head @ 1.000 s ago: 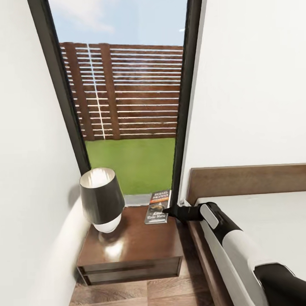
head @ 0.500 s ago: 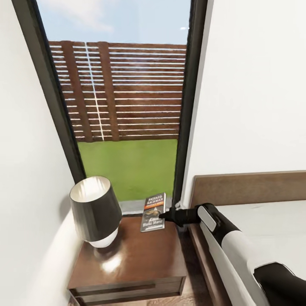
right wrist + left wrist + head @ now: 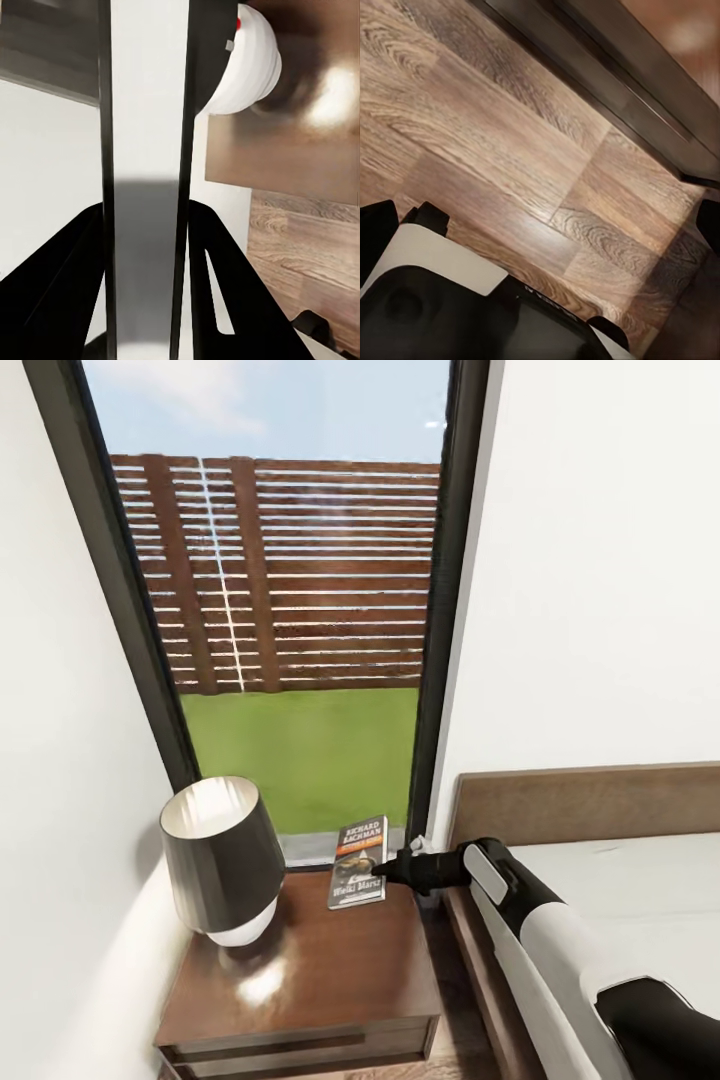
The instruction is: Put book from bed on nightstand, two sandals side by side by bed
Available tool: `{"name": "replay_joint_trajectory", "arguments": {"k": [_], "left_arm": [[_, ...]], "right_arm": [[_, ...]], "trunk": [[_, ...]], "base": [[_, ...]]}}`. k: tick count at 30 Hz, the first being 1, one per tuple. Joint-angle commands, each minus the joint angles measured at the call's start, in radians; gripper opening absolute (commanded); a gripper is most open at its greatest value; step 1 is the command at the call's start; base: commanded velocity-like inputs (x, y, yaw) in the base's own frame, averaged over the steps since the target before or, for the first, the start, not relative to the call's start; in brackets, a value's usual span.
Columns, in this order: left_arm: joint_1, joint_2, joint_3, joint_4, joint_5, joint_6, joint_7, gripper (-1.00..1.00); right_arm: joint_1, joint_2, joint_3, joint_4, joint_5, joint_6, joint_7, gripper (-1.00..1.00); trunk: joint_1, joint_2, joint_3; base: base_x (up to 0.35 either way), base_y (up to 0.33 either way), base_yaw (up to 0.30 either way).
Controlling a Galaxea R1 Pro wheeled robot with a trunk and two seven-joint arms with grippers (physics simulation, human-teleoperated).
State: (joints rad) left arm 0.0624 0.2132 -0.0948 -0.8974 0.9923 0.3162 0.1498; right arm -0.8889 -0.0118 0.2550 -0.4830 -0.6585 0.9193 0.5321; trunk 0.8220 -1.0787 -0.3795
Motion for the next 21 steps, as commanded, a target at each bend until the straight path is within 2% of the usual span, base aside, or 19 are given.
{"name": "replay_joint_trajectory", "arguments": {"k": [1, 9, 15, 21], "left_arm": [[0.001, 0.004, 0.002, -0.004, 0.014, 0.008, 0.008, 1.0], [0.002, 0.008, 0.005, -0.004, 0.018, 0.014, 0.007, 1.0], [0.002, 0.011, 0.009, -0.005, 0.023, 0.044, 0.004, 1.0], [0.003, 0.016, 0.012, -0.006, 0.046, 0.072, -0.016, 1.0]], "right_arm": [[-0.001, 0.0, 0.003, -0.002, 0.002, 0.001, 0.008, -1.0], [-0.001, 0.002, 0.005, -0.003, 0.003, 0.0, 0.008, -1.0], [-0.001, 0.004, 0.006, -0.003, 0.002, -0.001, 0.009, -1.0], [-0.001, 0.004, 0.007, -0.004, 0.002, -0.002, 0.01, -1.0]], "trunk": [[0.004, -0.008, -0.004], [0.035, -0.064, -0.029], [0.058, -0.106, -0.048], [0.081, -0.148, -0.067]], "base": [[0.002, 0.0, -0.147], [0.001, 0.0, -0.155], [0.0, 0.0, -0.054], [0.0, 0.0, -0.012]]}}
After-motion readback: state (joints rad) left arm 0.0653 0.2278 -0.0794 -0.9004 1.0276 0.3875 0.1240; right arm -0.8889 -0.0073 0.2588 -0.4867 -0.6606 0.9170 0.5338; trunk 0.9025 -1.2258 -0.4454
